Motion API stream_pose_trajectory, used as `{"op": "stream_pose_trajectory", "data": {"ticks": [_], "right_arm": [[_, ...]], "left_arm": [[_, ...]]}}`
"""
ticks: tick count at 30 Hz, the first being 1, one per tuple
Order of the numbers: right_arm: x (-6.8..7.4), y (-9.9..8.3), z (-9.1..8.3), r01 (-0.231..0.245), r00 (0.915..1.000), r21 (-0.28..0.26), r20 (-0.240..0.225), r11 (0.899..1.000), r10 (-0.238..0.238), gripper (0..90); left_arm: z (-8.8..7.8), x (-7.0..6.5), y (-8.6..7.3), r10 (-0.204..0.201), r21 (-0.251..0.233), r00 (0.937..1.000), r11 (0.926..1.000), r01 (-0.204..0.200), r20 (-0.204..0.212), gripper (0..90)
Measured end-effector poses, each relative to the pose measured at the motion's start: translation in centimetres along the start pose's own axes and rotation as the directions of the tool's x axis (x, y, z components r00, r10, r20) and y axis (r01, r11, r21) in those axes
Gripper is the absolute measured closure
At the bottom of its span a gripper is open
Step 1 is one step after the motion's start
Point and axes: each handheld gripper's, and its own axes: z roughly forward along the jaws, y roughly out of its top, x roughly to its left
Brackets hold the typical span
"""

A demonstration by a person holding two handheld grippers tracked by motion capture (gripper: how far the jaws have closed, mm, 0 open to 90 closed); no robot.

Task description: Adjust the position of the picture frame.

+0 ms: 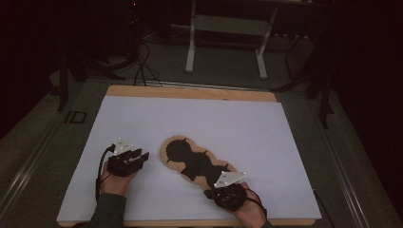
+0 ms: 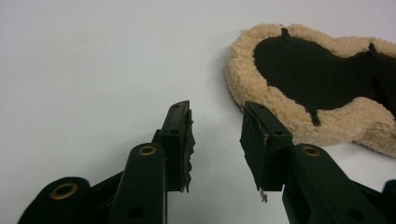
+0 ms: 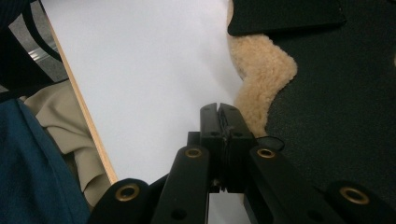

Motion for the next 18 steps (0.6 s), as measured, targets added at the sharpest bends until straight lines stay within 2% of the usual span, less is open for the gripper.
{"op": "stream_pose_trajectory", "data": {"ticks": [7,18], "right_arm": [[0.41,-0.30,0.61,0.025,0.9995,0.039,0.016,0.999,-0.026,89.4],[0.30,-0.32,0.51,0.043,0.9984,0.046,0.034,0.998,-0.044,90.0]], "left_arm": [[-0.01,0.00,0.00,0.001,0.005,0.9999,1.0000,-0.001,-0.016,62.0],[0.04,0.03,-0.03,-0.001,0.012,0.9998,0.9999,0.002,-0.021,61.7]]}}
